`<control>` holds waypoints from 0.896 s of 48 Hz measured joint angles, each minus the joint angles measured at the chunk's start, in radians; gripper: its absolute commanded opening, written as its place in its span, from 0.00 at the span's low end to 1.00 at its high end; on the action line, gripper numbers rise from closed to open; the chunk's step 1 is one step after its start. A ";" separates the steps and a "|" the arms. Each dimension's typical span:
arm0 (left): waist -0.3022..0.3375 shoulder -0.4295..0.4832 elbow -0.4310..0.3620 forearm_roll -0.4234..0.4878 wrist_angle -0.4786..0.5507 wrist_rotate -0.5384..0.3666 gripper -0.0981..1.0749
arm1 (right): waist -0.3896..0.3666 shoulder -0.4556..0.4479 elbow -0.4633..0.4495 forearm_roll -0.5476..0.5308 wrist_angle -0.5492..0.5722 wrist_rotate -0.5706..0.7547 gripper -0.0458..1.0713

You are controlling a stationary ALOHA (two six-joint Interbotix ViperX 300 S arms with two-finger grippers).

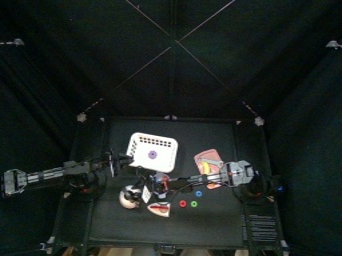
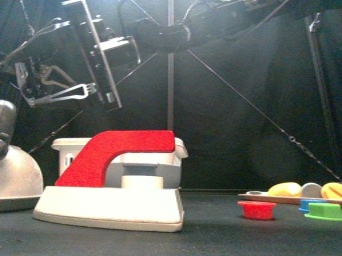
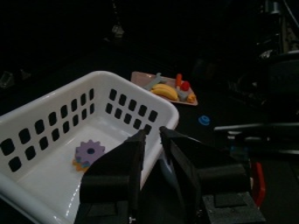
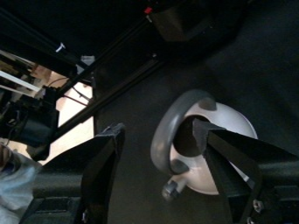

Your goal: Grab blue screw

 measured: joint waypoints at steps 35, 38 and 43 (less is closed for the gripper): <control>-0.002 0.000 0.000 0.000 0.000 0.002 0.64 | 0.003 -0.169 0.179 0.071 0.543 0.002 0.87; 0.000 -0.002 0.000 0.000 0.000 0.002 0.64 | 0.003 -0.158 0.179 0.077 0.551 0.000 0.86; 0.000 0.000 0.000 0.000 0.000 0.002 0.64 | 0.003 -0.141 0.176 0.080 0.555 0.000 0.84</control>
